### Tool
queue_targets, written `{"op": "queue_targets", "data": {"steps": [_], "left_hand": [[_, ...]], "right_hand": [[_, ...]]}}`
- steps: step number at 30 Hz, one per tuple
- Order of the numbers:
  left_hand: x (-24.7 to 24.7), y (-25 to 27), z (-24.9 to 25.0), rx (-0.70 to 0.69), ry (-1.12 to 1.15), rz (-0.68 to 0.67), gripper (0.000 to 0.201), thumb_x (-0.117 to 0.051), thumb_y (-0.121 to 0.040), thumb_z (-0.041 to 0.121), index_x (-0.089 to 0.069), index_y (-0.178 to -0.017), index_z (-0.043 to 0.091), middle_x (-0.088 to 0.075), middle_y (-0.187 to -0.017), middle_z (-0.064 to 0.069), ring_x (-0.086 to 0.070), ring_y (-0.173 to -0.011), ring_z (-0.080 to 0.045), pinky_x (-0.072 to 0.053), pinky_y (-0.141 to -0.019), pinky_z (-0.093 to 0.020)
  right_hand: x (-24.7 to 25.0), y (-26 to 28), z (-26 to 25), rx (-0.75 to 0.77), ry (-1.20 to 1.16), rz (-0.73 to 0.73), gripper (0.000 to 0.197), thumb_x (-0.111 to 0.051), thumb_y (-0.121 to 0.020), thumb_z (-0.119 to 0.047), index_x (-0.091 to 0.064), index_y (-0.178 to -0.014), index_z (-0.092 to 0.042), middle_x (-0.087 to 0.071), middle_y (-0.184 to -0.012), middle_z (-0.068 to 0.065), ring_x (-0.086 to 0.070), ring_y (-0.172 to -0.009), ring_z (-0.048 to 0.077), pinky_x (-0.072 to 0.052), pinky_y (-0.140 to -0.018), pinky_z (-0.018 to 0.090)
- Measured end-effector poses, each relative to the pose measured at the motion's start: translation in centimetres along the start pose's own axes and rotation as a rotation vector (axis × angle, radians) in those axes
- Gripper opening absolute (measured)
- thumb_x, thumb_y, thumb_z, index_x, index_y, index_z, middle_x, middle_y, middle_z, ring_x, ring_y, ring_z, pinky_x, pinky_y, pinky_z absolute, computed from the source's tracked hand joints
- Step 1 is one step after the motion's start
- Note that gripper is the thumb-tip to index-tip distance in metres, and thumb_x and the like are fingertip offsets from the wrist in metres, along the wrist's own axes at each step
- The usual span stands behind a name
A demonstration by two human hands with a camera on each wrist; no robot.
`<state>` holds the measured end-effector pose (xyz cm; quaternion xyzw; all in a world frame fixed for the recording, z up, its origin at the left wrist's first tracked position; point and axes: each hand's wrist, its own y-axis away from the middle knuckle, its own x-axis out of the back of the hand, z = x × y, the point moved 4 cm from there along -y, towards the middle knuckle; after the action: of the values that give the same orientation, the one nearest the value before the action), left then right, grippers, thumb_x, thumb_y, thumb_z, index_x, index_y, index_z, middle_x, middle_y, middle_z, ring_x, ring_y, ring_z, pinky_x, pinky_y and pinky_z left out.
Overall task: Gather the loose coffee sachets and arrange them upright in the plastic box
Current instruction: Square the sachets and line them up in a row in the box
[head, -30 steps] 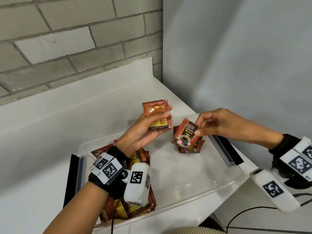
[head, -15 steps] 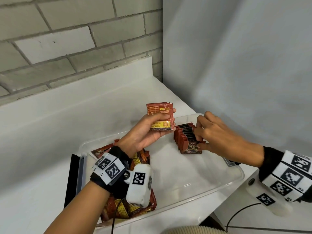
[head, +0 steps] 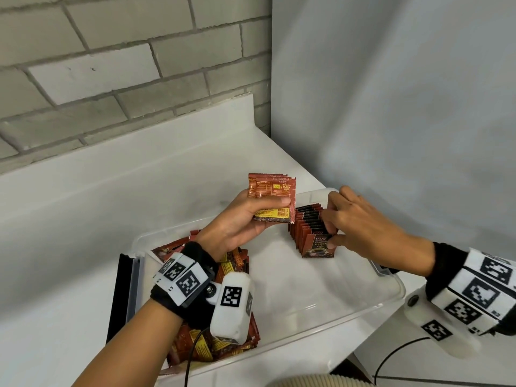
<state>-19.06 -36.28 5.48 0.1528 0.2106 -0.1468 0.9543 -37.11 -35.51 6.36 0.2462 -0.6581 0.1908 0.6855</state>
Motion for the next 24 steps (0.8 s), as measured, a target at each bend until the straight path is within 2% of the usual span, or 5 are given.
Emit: {"op": "queue_targets", "data": {"steps": [7,11,14,18,24], "left_hand": [[0.0,0.0,-0.1,0.007,-0.045,-0.016,0.023,-0.062,-0.080,-0.004,-0.065,-0.099,0.010,-0.073,-0.085,-0.003,-0.070,-0.080,-0.016,-0.057,-0.074,-0.024],[-0.1,-0.1,-0.3,0.006,-0.076,-0.019,0.023,-0.064,-0.079,-0.004,-0.066,-0.098,0.010,-0.073,-0.087,-0.004,-0.070,-0.083,-0.017,-0.057,-0.078,-0.025],[-0.2,-0.2,-0.6,-0.002,-0.100,-0.031,0.022,-0.065,-0.080,-0.002,-0.067,-0.099,0.009,-0.073,-0.091,-0.005,-0.069,-0.086,-0.018,-0.056,-0.080,-0.027],[-0.7,-0.1,-1.0,0.013,-0.112,-0.064,0.021,-0.066,-0.079,0.009,-0.069,-0.101,0.009,-0.073,-0.091,-0.005,-0.069,-0.087,-0.019,-0.056,-0.080,-0.028],[-0.9,-0.1,-1.6,0.081,-0.103,-0.062,0.070,-0.061,-0.065,0.059,-0.062,-0.114,0.010,-0.072,-0.103,-0.008,-0.068,-0.096,-0.019,-0.055,-0.083,-0.028]], "right_hand": [[-0.1,-0.1,0.4,-0.041,-0.076,-0.010,0.030,-0.075,-0.077,-0.037,-0.057,-0.087,-0.015,-0.041,-0.095,-0.006,-0.031,-0.096,0.016,-0.043,-0.080,0.033],[0.8,0.1,0.6,-0.081,-0.260,-0.007,0.044,-0.070,-0.072,-0.057,-0.057,-0.094,-0.021,-0.046,-0.098,-0.008,-0.033,-0.098,0.011,-0.041,-0.079,0.028],[2.3,0.5,0.0,-0.096,-0.545,0.052,0.053,-0.060,-0.060,-0.070,-0.057,-0.092,-0.028,-0.055,-0.094,-0.010,-0.045,-0.090,-0.001,-0.039,-0.072,0.012],[3.2,0.0,-0.9,-0.165,-0.875,0.143,0.051,-0.067,-0.059,-0.060,-0.062,-0.093,-0.022,-0.065,-0.082,-0.008,-0.053,-0.066,0.002,-0.041,-0.057,0.013],[2.9,-1.0,-0.4,-0.198,-1.098,0.169,0.024,-0.076,-0.076,-0.021,-0.062,-0.089,-0.007,-0.069,-0.083,0.009,-0.065,-0.079,0.026,-0.053,-0.076,0.037]]}}
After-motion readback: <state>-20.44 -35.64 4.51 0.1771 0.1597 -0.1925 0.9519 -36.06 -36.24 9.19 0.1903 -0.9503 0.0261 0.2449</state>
